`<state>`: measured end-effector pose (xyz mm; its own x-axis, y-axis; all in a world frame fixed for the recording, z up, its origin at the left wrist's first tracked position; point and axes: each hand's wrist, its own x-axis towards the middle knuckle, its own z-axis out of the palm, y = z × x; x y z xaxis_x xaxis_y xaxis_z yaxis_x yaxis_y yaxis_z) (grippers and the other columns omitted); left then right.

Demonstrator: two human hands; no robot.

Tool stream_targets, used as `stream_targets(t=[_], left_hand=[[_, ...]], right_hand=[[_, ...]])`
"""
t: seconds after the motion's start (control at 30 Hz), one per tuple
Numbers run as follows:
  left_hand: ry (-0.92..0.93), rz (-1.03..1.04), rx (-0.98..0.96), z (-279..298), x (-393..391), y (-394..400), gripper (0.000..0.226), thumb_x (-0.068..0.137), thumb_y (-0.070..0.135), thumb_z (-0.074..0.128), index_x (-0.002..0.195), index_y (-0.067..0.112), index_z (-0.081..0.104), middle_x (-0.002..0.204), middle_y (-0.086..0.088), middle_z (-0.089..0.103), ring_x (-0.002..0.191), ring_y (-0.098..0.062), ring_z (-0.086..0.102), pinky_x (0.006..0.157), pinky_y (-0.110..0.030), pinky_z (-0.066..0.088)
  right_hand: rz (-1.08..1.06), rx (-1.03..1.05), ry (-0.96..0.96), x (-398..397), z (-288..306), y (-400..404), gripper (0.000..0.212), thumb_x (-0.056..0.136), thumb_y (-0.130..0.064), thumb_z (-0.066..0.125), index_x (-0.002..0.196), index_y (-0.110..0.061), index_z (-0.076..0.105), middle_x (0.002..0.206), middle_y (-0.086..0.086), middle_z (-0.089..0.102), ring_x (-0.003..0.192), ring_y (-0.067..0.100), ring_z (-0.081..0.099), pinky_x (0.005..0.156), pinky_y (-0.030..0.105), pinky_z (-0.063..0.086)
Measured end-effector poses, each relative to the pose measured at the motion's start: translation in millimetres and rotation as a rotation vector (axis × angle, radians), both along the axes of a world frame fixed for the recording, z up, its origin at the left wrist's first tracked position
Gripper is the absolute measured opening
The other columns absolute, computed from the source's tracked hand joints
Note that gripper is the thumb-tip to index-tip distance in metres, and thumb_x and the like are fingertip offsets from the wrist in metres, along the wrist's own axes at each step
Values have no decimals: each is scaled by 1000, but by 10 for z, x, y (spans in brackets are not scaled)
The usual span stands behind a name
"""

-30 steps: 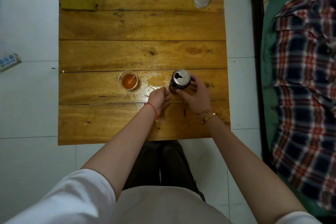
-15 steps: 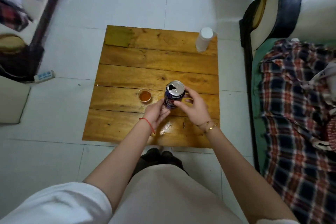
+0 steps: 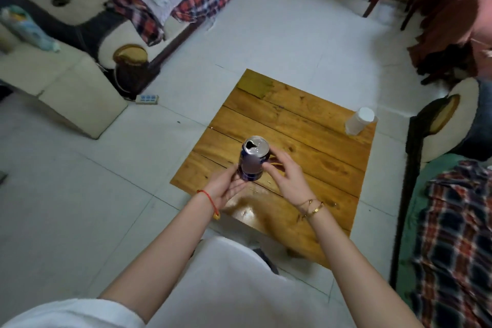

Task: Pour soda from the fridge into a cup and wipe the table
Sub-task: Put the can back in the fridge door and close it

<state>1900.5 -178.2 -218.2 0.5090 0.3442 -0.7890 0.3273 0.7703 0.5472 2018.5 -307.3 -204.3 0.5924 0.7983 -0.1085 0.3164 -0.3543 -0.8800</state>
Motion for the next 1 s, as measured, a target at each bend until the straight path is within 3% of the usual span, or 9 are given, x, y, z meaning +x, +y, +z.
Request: stream_targets(t=[0.07,0.2,0.27,0.37,0.43,0.6,1.0], left_hand=[[-3,81,15,74,-225,109,24,102,24,49,108,4,62,82,-6,72,79,-15,68,74,-25,58],[-30,260,15,159,-769,339,29,101,24,52,118,2,58,95,-10,69,84,-18,66,71,-24,58],[-26,359,4,193,-1079,444,32,100,23,53,121,-1,56,103,-15,69,87,-21,66,80,-29,58],[-25,472,3,226,-1574,603,37,101,19,51,125,-8,54,117,-23,64,103,-30,64,96,-37,51],[-18,534,8,241,-1941,717,37,101,19,51,126,-9,53,117,-23,64,103,-30,64,98,-36,48],[7,692,33,294,-2923,1018,34,101,20,52,122,-6,56,116,-22,64,105,-29,61,102,-39,47],[33,1039,68,406,-4957,1482,26,99,21,56,110,-2,59,113,-20,63,105,-29,62,101,-37,48]], right_hand=[[75,3,0,-137,53,209,49,96,-20,56,142,-14,44,131,-1,51,106,-6,52,89,1,39],[231,16,-10,-519,133,638,50,95,-23,57,143,-18,42,130,-3,53,107,-3,55,92,9,44],[307,23,-9,-763,165,856,49,95,-22,57,142,-17,43,128,-3,53,104,-9,53,87,3,42],[418,37,-1,-1188,204,1196,47,95,-24,58,140,-18,45,127,-7,54,104,-11,54,89,10,46],[484,42,17,-1497,207,1427,46,94,-25,58,138,-19,46,126,-9,55,106,-9,56,92,15,47],[597,62,41,-2416,239,1977,43,94,-22,60,135,-22,49,124,-7,57,103,-10,57,87,8,45],[918,89,95,-4437,269,3049,42,93,-17,61,134,-16,51,122,-3,59,98,-10,59,83,7,45]])
